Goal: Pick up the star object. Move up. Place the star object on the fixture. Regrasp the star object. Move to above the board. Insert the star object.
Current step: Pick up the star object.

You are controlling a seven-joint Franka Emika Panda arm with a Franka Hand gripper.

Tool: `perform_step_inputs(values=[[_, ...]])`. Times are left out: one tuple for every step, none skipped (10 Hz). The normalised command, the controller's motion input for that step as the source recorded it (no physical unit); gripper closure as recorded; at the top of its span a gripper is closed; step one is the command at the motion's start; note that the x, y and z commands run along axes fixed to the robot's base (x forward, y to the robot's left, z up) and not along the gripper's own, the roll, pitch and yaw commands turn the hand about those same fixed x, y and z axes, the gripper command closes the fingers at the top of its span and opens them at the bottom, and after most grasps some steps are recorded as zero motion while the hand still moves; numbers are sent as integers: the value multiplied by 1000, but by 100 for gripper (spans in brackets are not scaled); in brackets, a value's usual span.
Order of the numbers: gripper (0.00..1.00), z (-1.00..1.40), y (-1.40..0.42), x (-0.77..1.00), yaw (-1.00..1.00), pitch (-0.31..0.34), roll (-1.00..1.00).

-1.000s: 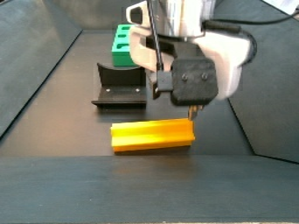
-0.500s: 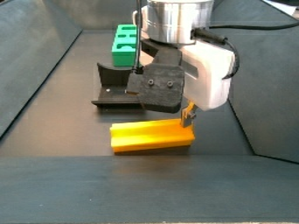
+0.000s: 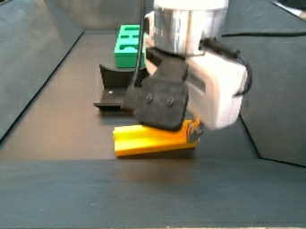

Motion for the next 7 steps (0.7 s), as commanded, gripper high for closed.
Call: perform_step_inputs(values=[[0, -654, 9, 163, -406, -33, -201], [0, -717, 26, 134, -477, -49, -164], [0, -757, 0, 126, -500, -59, -140], [0, -963, 0, 71, -406, -36, -46], [0, -1000, 131, -163, -186, -67, -24], [0, -114, 114, -360, -237, -204, -30], [0, 0, 0, -43, 0, -20, 0]])
